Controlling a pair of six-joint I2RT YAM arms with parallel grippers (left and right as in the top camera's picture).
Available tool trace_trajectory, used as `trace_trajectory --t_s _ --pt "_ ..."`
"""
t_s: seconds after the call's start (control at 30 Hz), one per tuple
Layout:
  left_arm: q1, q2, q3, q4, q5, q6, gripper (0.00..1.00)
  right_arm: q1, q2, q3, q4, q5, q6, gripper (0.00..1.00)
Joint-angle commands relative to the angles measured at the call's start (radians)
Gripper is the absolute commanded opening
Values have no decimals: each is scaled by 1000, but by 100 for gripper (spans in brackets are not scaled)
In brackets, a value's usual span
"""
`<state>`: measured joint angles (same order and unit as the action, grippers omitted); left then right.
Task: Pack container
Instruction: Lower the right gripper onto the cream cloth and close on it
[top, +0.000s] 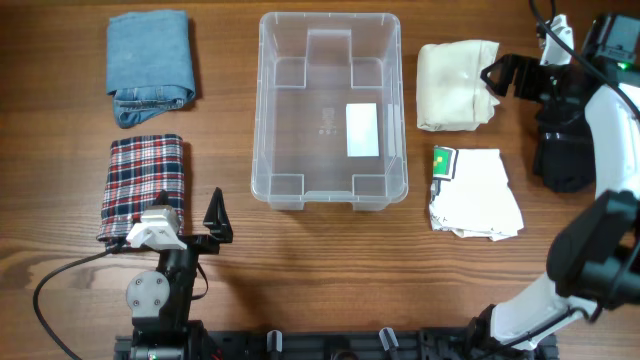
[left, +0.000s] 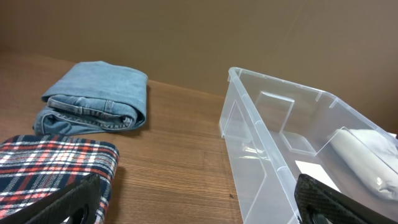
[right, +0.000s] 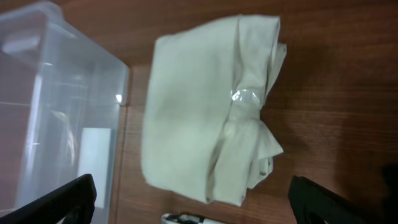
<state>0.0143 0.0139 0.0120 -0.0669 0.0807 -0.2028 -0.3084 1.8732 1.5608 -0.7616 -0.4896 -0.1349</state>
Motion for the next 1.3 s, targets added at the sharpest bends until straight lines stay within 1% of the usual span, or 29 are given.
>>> trace_trajectory --t_s 0.0,0.13,0.27,0.8,1.1,1.27 --pt "5 -7 -6 -1 13 13 100 -1 113 19 6 -8 -60 100" --pt "5 -7 -6 -1 13 13 100 -1 202 19 37 -48 -76 100" --pt "5 -7 -6 -1 13 13 100 -1 247 19 90 -116 -73 100" --pt "5 -7 -6 -1 13 13 100 0 316 18 219 -140 -45 100" --pt "5 -7 -6 -1 13 13 100 4 351 18 235 -140 -29 100" --pt "5 -7 -6 -1 13 13 100 11 370 18 250 -179 -19 100"
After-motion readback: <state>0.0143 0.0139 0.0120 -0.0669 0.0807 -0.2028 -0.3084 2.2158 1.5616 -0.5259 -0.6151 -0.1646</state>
